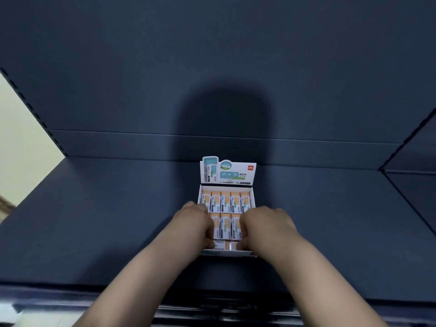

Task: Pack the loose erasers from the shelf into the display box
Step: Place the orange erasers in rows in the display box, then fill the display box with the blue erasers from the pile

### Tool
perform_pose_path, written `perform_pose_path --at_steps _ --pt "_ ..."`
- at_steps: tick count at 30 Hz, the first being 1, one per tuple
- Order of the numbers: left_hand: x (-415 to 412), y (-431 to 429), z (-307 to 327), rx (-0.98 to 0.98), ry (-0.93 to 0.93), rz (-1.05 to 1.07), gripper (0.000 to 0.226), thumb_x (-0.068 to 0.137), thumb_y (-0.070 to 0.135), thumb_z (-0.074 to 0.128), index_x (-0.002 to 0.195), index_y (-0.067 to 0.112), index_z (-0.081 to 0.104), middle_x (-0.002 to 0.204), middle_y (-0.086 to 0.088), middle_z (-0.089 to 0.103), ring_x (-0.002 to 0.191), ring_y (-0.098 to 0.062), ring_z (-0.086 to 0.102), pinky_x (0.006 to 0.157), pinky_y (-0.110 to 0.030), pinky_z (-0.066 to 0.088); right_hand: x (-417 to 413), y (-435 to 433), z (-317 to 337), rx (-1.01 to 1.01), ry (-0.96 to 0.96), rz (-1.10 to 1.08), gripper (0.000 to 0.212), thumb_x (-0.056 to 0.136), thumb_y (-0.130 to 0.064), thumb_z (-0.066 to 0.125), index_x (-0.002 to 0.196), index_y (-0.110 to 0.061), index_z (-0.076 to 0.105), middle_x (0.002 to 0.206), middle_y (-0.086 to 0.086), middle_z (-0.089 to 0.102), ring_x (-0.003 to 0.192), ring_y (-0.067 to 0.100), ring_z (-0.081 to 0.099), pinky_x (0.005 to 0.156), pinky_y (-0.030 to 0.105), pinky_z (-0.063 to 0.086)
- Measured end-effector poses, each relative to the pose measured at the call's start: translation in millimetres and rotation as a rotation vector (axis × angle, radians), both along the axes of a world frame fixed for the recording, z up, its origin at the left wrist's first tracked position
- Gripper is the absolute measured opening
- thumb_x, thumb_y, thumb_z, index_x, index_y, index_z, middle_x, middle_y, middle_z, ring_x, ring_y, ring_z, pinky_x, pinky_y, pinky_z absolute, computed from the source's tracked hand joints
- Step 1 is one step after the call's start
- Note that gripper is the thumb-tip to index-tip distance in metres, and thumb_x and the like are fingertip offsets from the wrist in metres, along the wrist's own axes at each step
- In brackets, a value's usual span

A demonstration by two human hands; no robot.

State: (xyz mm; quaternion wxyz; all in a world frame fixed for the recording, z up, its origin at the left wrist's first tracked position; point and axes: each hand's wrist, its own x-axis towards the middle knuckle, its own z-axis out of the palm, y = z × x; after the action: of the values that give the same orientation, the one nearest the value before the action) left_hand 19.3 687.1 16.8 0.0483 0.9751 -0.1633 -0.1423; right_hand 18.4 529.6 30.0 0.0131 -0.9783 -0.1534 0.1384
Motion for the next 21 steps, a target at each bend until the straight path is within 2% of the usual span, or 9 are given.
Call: perform_pose_path --at_steps 3,5,8,11,14,17,21 --pt "-4.6 6.3 -4.9 -0.088 -0.037 0.002 0.026 0.083 0.037 0.066 0.105 0.022 0.069 0.110 0.005 0.052 0.109 -0.015 0.039 0.092 -0.024 0.037 -1.8 -2.7 0.3 0.059 0.032 -0.013 0.017 0.081 -0.034 0.067 0.089 -0.020 0.060 0.098 0.000 0.063 0.090 0.021 0.057 0.072 0.027 0.035" --pt "-9.8 13.2 -11.3 -0.267 -0.155 0.055 0.026 0.082 0.035 0.068 0.105 0.022 0.070 0.101 0.008 0.050 0.105 -0.011 0.039 0.092 -0.023 0.037 -3.5 -6.5 -0.6 0.154 0.061 -0.063 0.016 0.079 -0.033 0.069 0.087 -0.023 0.060 0.100 -0.003 0.061 0.092 0.019 0.058 0.071 0.027 0.041" --pt "-17.2 20.2 -13.4 -0.418 -0.357 0.250 0.039 0.088 0.033 0.060 0.126 0.022 0.057 0.096 0.007 0.047 0.099 -0.012 0.045 0.081 -0.018 0.035 -5.0 -15.2 -4.8 0.297 -0.005 -0.191 0.023 0.084 -0.033 0.065 0.104 -0.026 0.055 0.107 -0.004 0.050 0.098 0.018 0.054 0.078 0.028 0.045" --pt "-19.1 23.0 -17.7 -0.390 -0.273 0.364 0.044 0.094 0.037 0.048 0.136 0.021 0.045 0.105 0.000 0.057 0.100 -0.018 0.054 0.077 -0.024 0.040 -7.6 -20.6 -11.5 0.384 -0.033 -0.326 0.032 0.089 -0.035 0.057 0.118 -0.028 0.047 0.108 -0.002 0.055 0.097 0.020 0.057 0.079 0.032 0.049" --pt "-19.5 21.7 -23.4 -0.435 -0.218 0.325 0.027 0.096 0.028 0.044 0.119 0.024 0.058 0.099 -0.001 0.064 0.087 -0.017 0.058 0.069 -0.025 0.042 -11.2 -18.0 -19.8 0.426 0.025 -0.371 0.030 0.093 -0.026 0.048 0.123 -0.026 0.045 0.102 -0.001 0.062 0.089 0.021 0.060 0.078 0.035 0.053" --pt "-21.2 22.0 -28.1 -0.425 -0.231 0.294 0.025 0.096 0.024 0.043 0.113 0.022 0.062 0.091 0.000 0.064 0.076 -0.014 0.055 0.061 -0.023 0.039 -14.0 -15.8 -23.5 0.373 0.009 -0.374 0.027 0.093 -0.020 0.041 0.120 -0.022 0.046 0.105 0.003 0.062 0.089 0.024 0.061 0.077 0.037 0.053" --pt "-23.2 24.1 -26.7 -0.420 -0.218 0.288 0.024 0.097 0.026 0.042 0.108 0.020 0.062 0.093 -0.001 0.064 0.077 -0.014 0.056 0.065 -0.027 0.045 -17.9 -18.8 -23.2 0.405 -0.003 -0.366 0.029 0.094 -0.026 0.046 0.123 -0.026 0.046 0.101 0.000 0.062 0.089 0.022 0.061 0.077 0.035 0.053"
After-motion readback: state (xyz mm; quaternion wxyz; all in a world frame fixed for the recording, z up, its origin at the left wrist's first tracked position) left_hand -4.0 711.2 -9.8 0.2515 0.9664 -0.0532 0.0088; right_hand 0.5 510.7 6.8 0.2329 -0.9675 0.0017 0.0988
